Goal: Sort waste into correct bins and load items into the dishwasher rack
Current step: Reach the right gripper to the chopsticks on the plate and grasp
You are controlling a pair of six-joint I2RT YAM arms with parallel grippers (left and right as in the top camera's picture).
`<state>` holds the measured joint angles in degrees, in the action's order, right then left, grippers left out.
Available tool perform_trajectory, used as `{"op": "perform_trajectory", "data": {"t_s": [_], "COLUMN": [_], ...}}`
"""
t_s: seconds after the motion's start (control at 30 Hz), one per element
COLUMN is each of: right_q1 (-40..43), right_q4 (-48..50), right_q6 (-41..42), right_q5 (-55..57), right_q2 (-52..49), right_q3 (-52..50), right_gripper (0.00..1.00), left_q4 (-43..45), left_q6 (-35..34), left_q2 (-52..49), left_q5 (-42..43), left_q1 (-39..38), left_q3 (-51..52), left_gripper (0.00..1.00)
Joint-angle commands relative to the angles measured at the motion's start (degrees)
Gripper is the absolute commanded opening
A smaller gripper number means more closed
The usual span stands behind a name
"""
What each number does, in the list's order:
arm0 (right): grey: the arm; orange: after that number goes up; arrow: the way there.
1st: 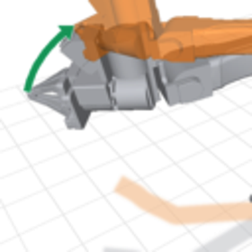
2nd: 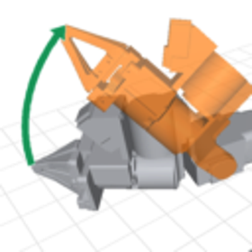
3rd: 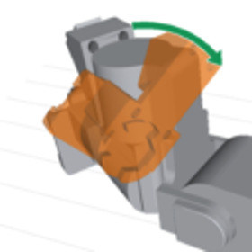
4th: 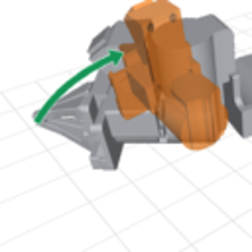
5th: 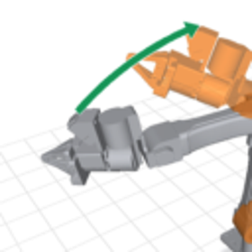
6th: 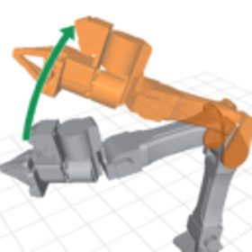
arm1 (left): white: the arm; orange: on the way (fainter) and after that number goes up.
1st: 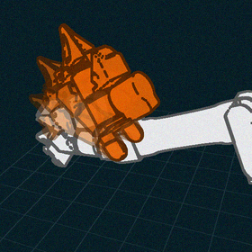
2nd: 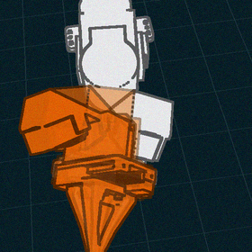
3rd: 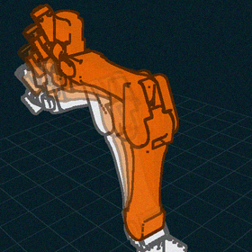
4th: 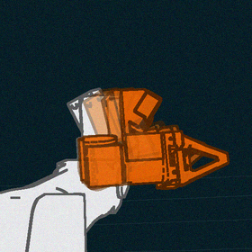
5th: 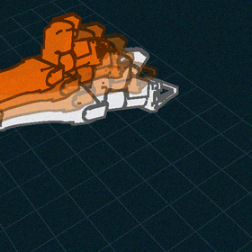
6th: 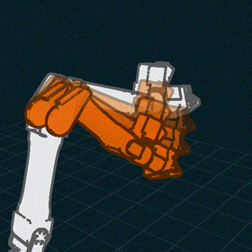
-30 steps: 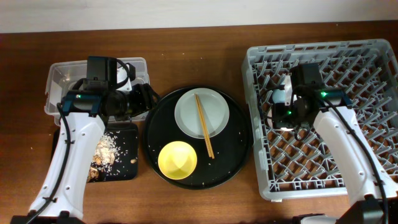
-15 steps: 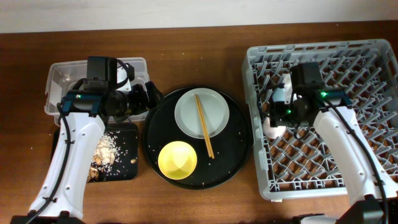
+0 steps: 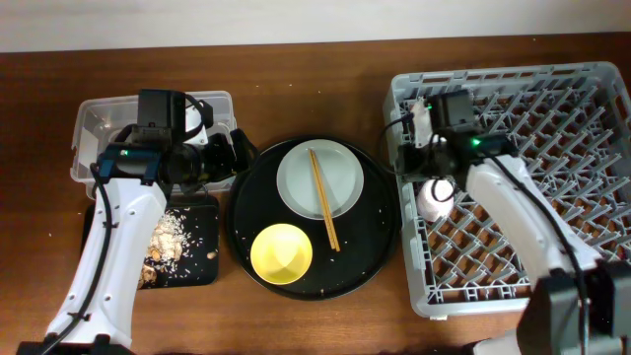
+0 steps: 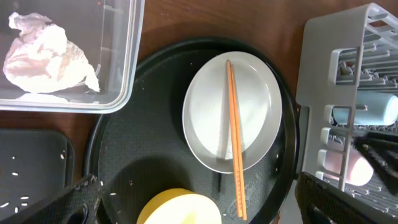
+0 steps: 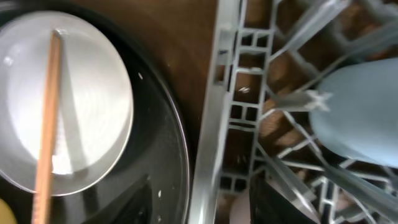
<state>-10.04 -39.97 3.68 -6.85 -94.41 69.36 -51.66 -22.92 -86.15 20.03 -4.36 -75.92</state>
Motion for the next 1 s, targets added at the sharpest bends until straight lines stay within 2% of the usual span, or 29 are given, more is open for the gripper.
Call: {"op": "perform_trajectory", "data": {"t_s": [0.0,0.2,0.4,0.43,0.57,0.6,0.77,0.87,0.97], "right_q1": [-0.8,-0.8,-0.8,-0.8,-0.8,-0.8,-0.8,-0.8,-1.7], "right_q4": [1.1,3.8,7.3,7.2,6.7,6.3,1.7,-0.7,-9.5], "right_q6": [-0.4,-0.3,-0.2,-0.2,-0.2,-0.2,-0.2,-0.2,-0.2], "right_q5": [2.4,2.4,2.3,2.4,2.4,2.4,2.4,3.2,2.6], "right_q2": [-3.8,-5.2,-5.2,-5.2,-4.9,-4.5,-2.0,-1.8,-1.8], "right_q3": [0.0,0.0,0.0,0.0,0.3,0.8,7.2,10.6,15.9], "right_gripper": [0.42,0.14,0.05,0.06,0.38,0.43,0.54,0.55,0.54], "left_q4": [-0.1,-0.1,-0.1,-0.1,-0.1,-0.1,-0.1,-0.1,-0.1], "left_q6": [0.7,0.7,0.7,0.7,0.7,0.7,0.7,0.7,0.7], "left_q2": [0.1,0.1,0.1,0.1,0.1,0.1,0.1,0.1,0.1], "left_q5": [-0.4,-0.4,-0.4,-0.4,-0.4,-0.4,-0.4,-0.4,-0.4], "left_q1": [0.1,0.1,0.1,0.1,0.1,0.1,0.1,0.1,0.1], "left_q3": [-0.1,-0.1,-0.1,-0.1,-0.1,-0.1,-0.1,-0.1,-0.1], "left_gripper": [0.99,0.99,0.99,0.99,0.99,0.99,0.99,0.99,0.99]}}
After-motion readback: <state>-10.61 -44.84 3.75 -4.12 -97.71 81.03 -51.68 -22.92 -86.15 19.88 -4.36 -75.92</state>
